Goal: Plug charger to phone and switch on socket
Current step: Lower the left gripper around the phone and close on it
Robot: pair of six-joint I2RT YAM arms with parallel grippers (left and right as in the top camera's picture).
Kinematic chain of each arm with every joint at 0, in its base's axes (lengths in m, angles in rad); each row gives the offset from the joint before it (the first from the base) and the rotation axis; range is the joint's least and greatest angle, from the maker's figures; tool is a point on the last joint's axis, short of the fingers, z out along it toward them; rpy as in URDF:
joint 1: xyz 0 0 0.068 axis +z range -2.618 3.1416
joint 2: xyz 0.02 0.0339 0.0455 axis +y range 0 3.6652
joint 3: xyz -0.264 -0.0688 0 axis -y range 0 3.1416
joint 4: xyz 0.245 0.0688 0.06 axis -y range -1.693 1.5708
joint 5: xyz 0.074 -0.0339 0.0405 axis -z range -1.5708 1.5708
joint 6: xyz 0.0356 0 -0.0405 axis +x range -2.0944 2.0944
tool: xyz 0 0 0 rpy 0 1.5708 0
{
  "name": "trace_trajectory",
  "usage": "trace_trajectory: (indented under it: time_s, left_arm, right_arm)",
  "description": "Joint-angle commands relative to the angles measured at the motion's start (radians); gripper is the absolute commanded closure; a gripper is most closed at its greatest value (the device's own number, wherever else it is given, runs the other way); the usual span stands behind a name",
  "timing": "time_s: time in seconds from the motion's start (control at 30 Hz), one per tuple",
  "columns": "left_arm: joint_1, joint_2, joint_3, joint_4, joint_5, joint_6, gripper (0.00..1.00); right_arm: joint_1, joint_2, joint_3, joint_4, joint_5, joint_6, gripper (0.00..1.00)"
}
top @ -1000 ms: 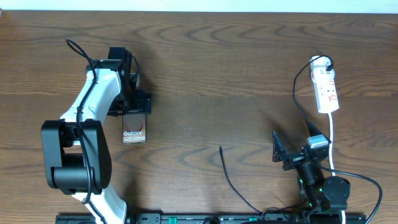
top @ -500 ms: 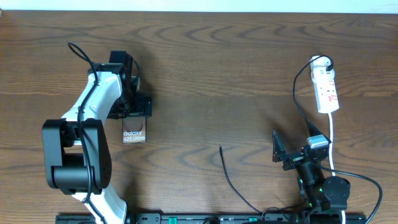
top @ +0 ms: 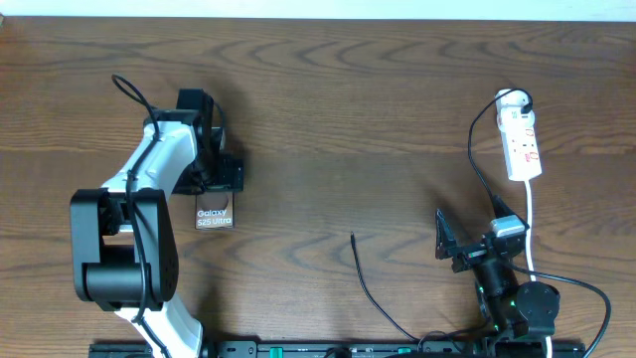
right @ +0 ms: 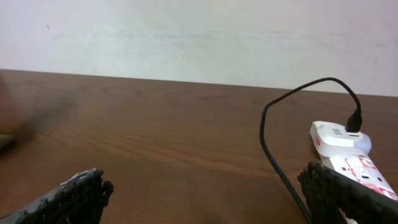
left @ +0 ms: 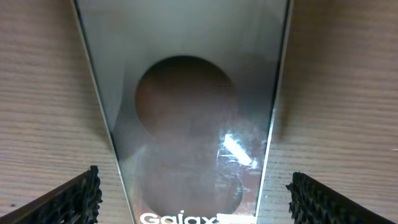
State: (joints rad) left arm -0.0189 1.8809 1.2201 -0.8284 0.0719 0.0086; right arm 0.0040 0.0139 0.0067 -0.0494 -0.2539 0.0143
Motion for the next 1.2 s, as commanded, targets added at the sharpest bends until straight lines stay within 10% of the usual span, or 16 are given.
trace_trajectory:
  time_s: [0.0, 1.17]
  left_arm:
    - [0.002, 0.010, -0.021, 0.005, -0.005, 0.013, 0.07]
    - [0.001, 0.010, -0.126, 0.160, -0.017, 0.013, 0.07]
  right_arm:
    - [-0.006, -0.007, -0.001, -0.006, 0.005, -0.012, 0.01]
    - [-0.006, -0.007, -0.001, -0.006, 0.005, -0.012, 0.01]
